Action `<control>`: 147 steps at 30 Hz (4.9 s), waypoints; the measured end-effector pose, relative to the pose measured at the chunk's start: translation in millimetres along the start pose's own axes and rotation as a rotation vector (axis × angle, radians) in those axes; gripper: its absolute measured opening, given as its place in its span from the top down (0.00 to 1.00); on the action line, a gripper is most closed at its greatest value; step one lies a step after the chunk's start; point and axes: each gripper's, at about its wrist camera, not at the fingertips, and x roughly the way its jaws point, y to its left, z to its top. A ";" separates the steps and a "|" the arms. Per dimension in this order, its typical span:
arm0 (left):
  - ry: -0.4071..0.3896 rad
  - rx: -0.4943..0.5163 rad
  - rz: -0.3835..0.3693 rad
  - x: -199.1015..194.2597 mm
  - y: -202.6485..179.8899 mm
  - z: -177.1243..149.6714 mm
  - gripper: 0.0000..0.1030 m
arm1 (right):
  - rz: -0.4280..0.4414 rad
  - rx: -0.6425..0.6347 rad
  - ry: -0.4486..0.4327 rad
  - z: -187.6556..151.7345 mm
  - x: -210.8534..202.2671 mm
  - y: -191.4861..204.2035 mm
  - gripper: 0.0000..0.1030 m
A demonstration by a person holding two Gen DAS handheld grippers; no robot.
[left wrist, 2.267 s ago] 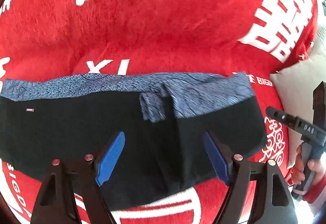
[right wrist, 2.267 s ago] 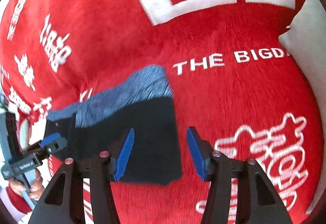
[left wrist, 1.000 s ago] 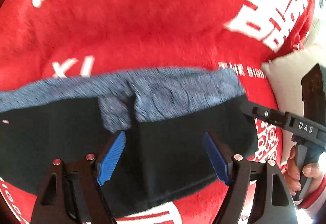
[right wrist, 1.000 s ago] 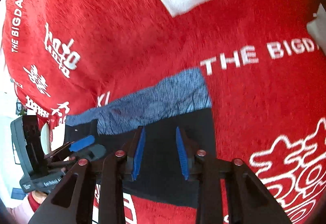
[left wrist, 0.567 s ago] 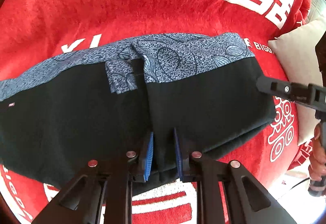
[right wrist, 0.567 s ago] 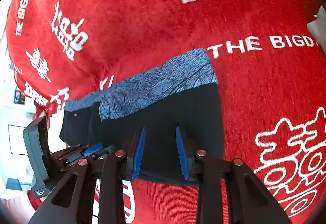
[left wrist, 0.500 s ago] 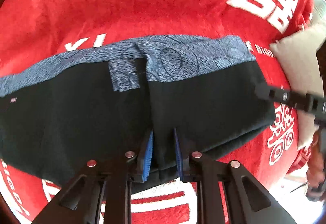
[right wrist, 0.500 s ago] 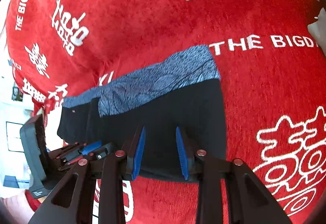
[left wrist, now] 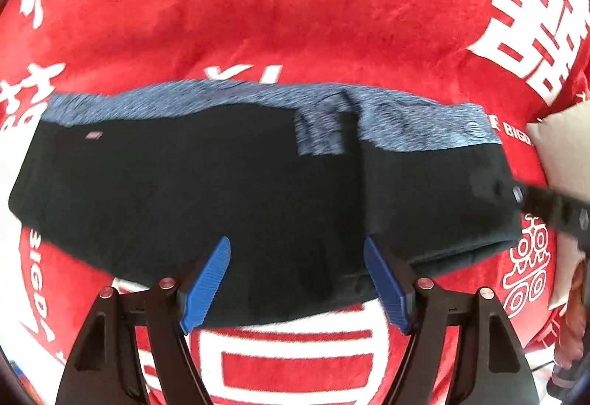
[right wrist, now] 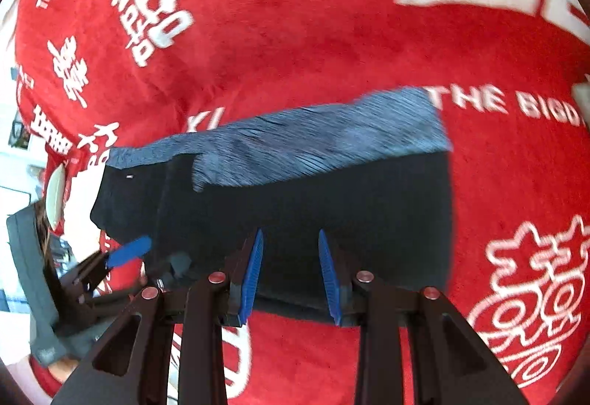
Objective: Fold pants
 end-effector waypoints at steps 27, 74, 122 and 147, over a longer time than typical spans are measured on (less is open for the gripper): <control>0.043 -0.220 0.049 -3.2 82.7 -39.5 0.27 | -0.058 -0.170 0.086 -31.0 42.0 75.8 0.61; -0.192 -0.685 -0.272 -1.0 301.5 -53.8 0.17 | -0.221 -0.279 0.196 -47.9 106.3 153.8 0.15; -0.374 0.082 0.392 -8.7 165.7 6.4 0.71 | 0.169 -0.327 0.398 104.5 128.1 303.5 0.13; -0.401 -0.160 -0.067 -68.9 153.8 8.4 0.71 | 0.278 -0.373 0.405 94.4 119.9 320.7 0.84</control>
